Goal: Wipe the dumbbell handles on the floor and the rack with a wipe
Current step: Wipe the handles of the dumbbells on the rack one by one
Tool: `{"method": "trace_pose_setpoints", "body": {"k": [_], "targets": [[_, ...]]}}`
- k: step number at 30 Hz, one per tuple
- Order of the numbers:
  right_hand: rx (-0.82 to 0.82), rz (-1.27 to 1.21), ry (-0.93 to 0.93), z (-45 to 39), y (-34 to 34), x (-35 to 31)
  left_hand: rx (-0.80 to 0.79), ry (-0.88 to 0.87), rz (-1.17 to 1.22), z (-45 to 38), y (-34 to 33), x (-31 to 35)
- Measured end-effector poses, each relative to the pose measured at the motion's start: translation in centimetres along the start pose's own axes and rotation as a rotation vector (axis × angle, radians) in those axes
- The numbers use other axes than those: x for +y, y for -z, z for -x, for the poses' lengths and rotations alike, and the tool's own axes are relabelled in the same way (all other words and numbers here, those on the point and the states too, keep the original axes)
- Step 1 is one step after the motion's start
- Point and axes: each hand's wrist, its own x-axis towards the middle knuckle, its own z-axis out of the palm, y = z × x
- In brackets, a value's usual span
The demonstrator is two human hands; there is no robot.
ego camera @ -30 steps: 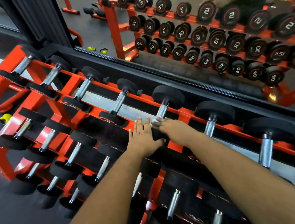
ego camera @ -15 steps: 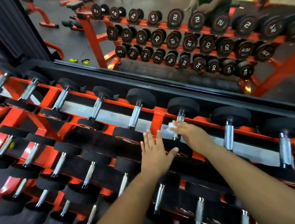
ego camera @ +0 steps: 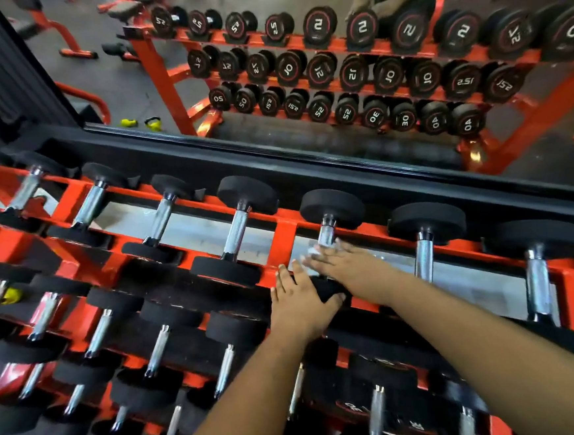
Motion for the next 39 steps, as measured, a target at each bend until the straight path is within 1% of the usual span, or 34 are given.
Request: {"method": "trace_pose_setpoints", "body": {"k": [2,3,4,6,8,9,10,12,13,14,15,17,18,19,22,24,25,26,28,29,30,32,33,35,39], "targets": [[-0.027,0.016,0.106,0.6,0.2,0.8,-0.023,0.008,-0.015,-0.1,0.1,0.0],[-0.020,0.057,0.124,0.5,0.5,1.4,-0.040,0.014,-0.028,-0.2,0.2,0.1],[-0.007,0.120,0.104,0.1,0.7,1.9,-0.055,0.022,-0.040,-0.2,0.3,0.2],[0.025,0.191,-0.027,-1.1,1.2,2.1,-0.087,0.043,-0.042,-0.2,0.6,0.3],[0.067,0.131,-0.135,-2.0,1.1,1.3,-0.112,0.051,-0.039,-0.3,0.9,0.3],[0.066,0.075,-0.127,-1.8,0.7,0.7,-0.120,0.051,-0.043,-0.4,0.9,0.3],[0.043,0.025,-0.063,-1.4,0.4,0.4,-0.124,0.050,-0.047,-0.4,0.9,0.2],[-0.028,-0.043,0.120,0.0,0.4,0.8,-0.117,0.052,-0.059,-0.4,0.8,0.3],[-0.031,-0.044,0.170,0.2,0.6,1.3,-0.112,0.051,-0.064,-0.6,0.9,0.3],[-0.021,-0.010,0.171,0.4,0.6,1.9,-0.117,0.052,-0.065,-0.5,0.8,0.3],[-0.003,0.040,0.119,0.0,0.6,2.3,-0.122,0.053,-0.067,-0.6,0.9,0.3],[0.033,0.100,-0.054,-0.6,0.9,2.2,-0.126,0.057,-0.071,-0.3,0.9,0.4],[0.060,0.074,-0.105,-0.9,1.3,1.6,-0.124,0.058,-0.075,-0.3,1.0,0.4],[0.067,0.020,-0.102,-1.1,1.3,1.0,-0.125,0.058,-0.077,-0.3,1.1,0.4],[-0.053,-0.115,0.101,0.0,0.9,0.1,-0.126,0.053,-0.075,-0.3,1.0,0.4],[-0.034,-0.122,0.160,0.8,0.9,0.8,-0.119,0.053,-0.077,-0.4,1.0,0.4],[-0.001,-0.084,0.132,0.7,0.7,1.4,-0.119,0.054,-0.078,-0.4,1.0,0.4],[0.024,-0.039,0.058,0.3,0.5,1.7,-0.120,0.055,-0.079,-0.4,1.1,0.5],[0.060,-0.043,-0.155,-0.9,0.4,1.2,-0.119,0.059,-0.078,-0.3,1.1,0.5],[0.084,-0.131,-0.246,-1.5,0.1,0.6,-0.120,0.060,-0.078,-0.3,1.1,0.5],[0.129,-0.276,-0.319,-1.9,-0.1,-0.2,-0.121,0.059,-0.079,-0.3,1.2,0.5],[0.235,-0.572,-0.434,-1.8,-0.5,-1.6,-0.119,0.057,-0.074,-0.3,1.2,0.4],[0.280,-0.682,-0.481,-1.6,-0.5,-1.9,-0.119,0.057,-0.069,-0.4,1.1,0.3],[0.316,-0.822,-0.563,-1.2,0.1,-2.4,-0.124,0.055,-0.070,-0.5,1.0,0.3],[0.246,-0.937,-0.740,-2.6,1.7,-3.6,-0.098,0.050,-0.060,-0.3,0.9,0.4]]}}
